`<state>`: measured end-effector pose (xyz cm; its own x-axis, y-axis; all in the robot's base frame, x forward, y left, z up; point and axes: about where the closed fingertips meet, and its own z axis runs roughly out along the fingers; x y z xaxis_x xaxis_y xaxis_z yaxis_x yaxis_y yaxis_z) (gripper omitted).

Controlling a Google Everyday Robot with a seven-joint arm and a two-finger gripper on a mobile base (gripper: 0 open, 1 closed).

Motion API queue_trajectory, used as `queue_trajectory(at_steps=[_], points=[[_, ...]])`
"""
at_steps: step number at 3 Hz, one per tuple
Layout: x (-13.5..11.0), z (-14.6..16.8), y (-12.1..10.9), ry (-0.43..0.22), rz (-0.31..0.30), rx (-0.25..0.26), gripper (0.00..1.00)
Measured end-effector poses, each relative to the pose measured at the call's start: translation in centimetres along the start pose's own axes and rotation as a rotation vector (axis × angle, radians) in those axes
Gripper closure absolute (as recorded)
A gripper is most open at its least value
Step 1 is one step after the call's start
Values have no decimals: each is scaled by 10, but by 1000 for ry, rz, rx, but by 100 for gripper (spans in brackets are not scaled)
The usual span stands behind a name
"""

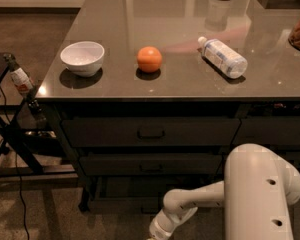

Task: Open bottom drawer

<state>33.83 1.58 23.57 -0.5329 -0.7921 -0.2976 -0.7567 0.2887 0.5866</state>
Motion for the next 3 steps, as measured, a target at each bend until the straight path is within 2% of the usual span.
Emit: queue_trajectory(at_steps=[1,3], points=[[5,3,6,9,-1,-11,0],[-29,-8,-45,-21,-55,37,0]])
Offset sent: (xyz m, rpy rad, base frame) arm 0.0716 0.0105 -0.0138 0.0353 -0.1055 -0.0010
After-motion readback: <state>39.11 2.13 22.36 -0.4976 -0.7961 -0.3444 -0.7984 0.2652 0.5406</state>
